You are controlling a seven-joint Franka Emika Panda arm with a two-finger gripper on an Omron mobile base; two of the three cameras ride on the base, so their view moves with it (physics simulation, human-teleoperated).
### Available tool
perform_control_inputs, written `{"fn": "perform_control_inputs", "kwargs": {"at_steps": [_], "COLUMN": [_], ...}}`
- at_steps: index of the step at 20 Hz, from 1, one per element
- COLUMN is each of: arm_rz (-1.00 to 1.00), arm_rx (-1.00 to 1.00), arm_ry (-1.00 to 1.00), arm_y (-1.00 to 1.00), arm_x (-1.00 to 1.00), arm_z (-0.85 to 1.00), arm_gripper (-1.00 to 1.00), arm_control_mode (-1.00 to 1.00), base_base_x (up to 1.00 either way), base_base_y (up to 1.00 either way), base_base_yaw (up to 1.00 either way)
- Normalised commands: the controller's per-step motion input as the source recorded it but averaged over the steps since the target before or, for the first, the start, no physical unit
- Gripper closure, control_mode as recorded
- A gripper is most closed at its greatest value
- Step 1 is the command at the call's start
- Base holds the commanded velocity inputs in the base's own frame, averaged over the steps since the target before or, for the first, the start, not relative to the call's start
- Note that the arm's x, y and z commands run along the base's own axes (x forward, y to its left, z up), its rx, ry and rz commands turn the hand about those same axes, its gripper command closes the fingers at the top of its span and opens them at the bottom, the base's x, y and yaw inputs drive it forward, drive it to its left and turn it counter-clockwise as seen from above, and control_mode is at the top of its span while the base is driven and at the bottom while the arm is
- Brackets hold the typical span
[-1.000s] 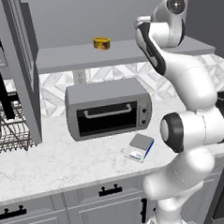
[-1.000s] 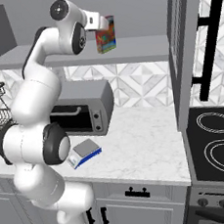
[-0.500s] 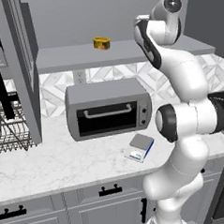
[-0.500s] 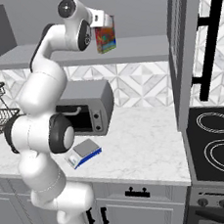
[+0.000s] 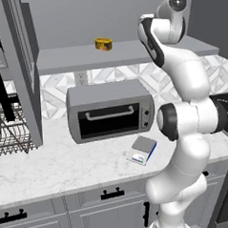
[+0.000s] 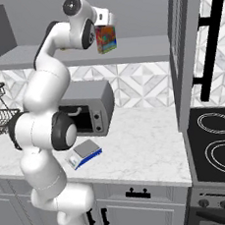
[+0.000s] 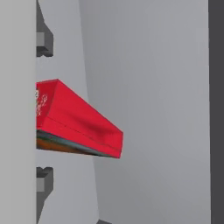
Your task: Pick the cereal and place it on the digital scale for weighing, and close the cabinet.
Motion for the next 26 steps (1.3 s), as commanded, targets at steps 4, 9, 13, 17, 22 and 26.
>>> {"fn": "perform_control_inputs", "kwargs": {"at_steps": [4, 9, 13, 17, 22, 26], "arm_rz": [0.0, 0.0, 0.0, 0.0, 0.0, 0.0], "arm_rx": [0.0, 0.0, 0.0, 0.0, 0.03, 0.02], "arm_ry": [0.0, 0.0, 0.0, -0.03, -0.08, -0.05], "arm_y": [0.0, -0.01, 0.0, 0.0, -0.02, 0.0], "arm_x": [0.16, 0.06, 0.0, -0.31, -0.63, -0.81], "arm_z": [0.0, 0.0, 0.0, 0.0, 0.0, 0.0], "arm_gripper": [1.0, 1.0, 1.0, 1.0, 1.0, 1.0], "arm_control_mode": [-1.0, -1.0, -1.0, -1.0, -1.0, -1.0], "base_base_x": [0.0, 0.0, 0.0, 0.0, 0.0, 0.0], "base_base_y": [0.0, 0.0, 0.0, 0.0, 0.0, 0.0], "base_base_yaw": [0.0, 0.0, 0.0, 0.0, 0.0, 0.0]}}
